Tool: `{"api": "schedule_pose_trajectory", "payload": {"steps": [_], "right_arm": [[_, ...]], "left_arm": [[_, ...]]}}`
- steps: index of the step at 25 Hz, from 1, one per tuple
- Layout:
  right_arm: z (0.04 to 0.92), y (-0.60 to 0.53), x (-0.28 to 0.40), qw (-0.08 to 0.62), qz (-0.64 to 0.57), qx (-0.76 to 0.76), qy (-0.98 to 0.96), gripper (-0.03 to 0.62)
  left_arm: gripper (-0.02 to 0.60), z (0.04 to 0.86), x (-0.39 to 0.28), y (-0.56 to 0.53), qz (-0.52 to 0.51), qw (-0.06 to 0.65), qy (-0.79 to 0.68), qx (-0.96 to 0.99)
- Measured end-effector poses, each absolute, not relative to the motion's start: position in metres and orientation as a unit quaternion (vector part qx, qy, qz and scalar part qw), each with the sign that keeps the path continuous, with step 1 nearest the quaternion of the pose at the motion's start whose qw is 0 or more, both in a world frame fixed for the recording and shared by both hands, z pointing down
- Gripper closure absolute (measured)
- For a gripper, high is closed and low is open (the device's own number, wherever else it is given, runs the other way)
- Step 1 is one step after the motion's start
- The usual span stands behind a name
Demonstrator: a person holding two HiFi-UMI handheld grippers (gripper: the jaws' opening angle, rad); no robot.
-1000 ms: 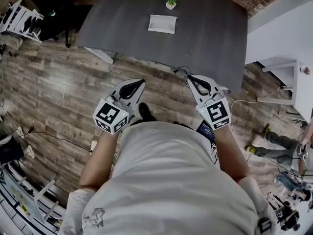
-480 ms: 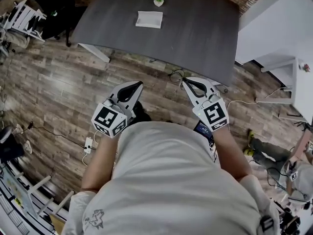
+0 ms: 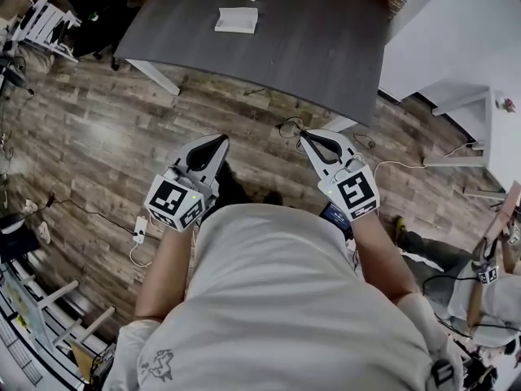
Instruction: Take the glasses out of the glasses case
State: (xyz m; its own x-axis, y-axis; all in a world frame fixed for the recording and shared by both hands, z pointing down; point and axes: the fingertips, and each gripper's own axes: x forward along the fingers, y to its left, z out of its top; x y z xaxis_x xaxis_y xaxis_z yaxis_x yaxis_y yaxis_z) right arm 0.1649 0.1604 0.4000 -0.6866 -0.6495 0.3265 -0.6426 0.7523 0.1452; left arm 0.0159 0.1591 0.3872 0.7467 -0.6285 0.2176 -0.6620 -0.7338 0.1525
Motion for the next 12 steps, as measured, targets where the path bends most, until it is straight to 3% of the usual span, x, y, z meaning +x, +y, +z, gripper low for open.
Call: {"api": "schedule_pose_trajectory", "payload": {"steps": [12], "right_arm": [[0.389,0.194,0.155,0.160,-0.006,0.341,-0.926,0.580]], "left_arm": [[0.571,0.371,0.010,0.196,0.069,0.110,-0.361,0.924]]}}
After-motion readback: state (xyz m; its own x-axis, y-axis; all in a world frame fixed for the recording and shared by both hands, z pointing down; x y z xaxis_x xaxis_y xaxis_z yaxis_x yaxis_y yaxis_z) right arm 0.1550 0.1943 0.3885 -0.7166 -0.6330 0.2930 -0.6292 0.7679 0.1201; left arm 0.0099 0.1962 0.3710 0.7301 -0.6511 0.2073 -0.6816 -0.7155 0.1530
